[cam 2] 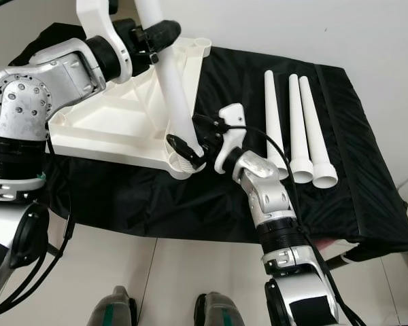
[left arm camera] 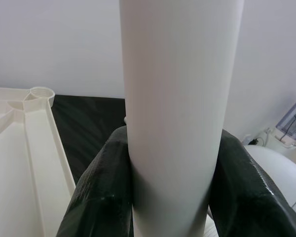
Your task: Building children table
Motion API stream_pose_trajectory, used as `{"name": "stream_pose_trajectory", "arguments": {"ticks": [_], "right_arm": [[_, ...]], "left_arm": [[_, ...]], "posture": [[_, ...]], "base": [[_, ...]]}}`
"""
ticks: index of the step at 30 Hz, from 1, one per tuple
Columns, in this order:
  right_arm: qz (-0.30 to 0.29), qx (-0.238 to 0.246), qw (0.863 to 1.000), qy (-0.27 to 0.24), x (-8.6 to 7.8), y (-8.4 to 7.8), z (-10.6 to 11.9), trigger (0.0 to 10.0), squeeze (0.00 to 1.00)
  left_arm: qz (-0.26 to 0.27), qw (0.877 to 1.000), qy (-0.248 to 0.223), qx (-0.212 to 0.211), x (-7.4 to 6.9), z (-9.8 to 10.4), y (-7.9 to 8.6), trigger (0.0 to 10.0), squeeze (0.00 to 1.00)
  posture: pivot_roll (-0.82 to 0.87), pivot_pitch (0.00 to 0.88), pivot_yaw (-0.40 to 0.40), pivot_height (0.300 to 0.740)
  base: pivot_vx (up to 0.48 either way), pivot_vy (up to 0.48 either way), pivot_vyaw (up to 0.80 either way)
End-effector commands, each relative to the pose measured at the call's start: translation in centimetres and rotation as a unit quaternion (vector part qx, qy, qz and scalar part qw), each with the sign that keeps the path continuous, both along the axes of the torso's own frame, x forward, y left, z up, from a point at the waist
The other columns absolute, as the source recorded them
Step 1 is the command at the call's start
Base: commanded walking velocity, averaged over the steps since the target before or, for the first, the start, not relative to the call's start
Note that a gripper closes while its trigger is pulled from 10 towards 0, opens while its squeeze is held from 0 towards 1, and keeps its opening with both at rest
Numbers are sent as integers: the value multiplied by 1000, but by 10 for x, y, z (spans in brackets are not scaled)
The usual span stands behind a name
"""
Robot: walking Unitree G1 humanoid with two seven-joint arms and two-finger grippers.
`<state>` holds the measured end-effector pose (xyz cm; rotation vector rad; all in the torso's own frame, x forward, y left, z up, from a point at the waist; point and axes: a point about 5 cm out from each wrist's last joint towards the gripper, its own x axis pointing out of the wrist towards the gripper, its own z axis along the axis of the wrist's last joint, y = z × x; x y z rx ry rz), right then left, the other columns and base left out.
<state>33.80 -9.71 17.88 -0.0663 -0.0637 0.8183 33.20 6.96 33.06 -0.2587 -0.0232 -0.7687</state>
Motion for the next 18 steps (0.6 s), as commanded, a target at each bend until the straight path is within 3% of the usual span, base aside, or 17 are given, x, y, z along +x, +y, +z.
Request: {"name": "stream_pose_trajectory", "arguments": {"ticks": [1, 7, 12, 13, 18], "right_arm": [[-2, -6, 1000, 9, 2, -2, 1, 10000, 0], [10, -40, 999, 33, 11, 1, 12, 10000, 0], [21, -37, 998, 51, 14, 1, 26, 10000, 0], [23, -39, 998, 53, 14, 1, 29, 8392, 0], [20, -45, 997, 55, 15, 0, 33, 8314, 0]], "left_arm": [[-145, 988, -50, 4, -16, 9, -15, 10000, 0], [-153, 983, -89, 46, -25, 10, -26, 10000, 0], [-155, 980, -107, 67, -28, 10, -28, 10000, 0], [-154, 980, -107, 67, -28, 9, -28, 10000, 0], [-153, 980, -109, 70, -28, 10, -28, 10000, 0]], "posture": [[-6, 0, -56, 740], [-1, 0, -68, 740], [1, 0, -76, 740], [1, 0, -77, 740], [-2, 0, -79, 740]], "base": [[0, 0, 0], [0, 0, 0], [0, 0, 0], [0, 0, 0], [0, 0, 0]]}}
